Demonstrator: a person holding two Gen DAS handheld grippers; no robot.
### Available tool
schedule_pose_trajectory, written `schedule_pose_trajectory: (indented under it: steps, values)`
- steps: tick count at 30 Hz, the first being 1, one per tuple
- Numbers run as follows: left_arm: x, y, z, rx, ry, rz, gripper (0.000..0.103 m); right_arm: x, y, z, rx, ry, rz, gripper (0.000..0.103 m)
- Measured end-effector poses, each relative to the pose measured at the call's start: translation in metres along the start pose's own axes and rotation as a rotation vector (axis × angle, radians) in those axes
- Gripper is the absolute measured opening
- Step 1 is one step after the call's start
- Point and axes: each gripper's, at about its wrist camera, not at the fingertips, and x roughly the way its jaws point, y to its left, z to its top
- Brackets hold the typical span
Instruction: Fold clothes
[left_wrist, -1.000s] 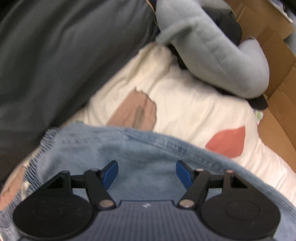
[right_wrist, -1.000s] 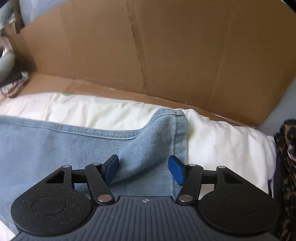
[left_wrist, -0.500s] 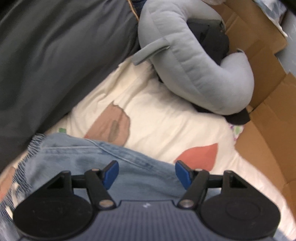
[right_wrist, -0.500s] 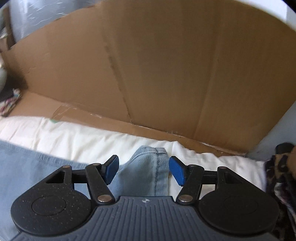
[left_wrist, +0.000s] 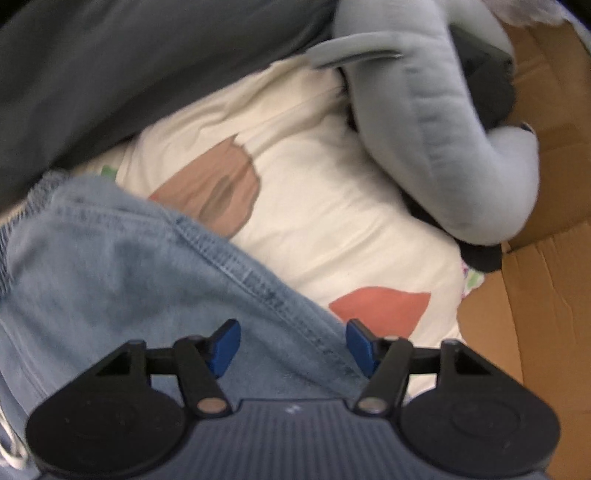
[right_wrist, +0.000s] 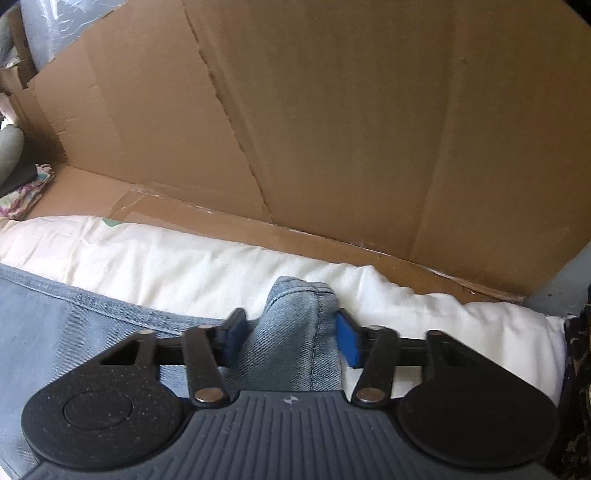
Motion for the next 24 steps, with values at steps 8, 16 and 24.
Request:
schedule_pose_trajectory:
  steps: [8,16,24]
  values:
    - [-0.003,0.009,0.012,-0.066,-0.073,-0.1,0.008,-0.014,0.016,0.004,-0.094,-0.044,-0.011,0.019]
    - [0.007,0.0,0.03,-0.02,-0.042,-0.099,0.009,-0.014,0.026,0.012,-0.108,-0.068,-0.042,0.02]
    - [-0.01,-0.007,0.05,0.134,0.09,-0.099,0.015,-0.006,0.02,0.012,-0.076,-0.049,-0.117,0.046]
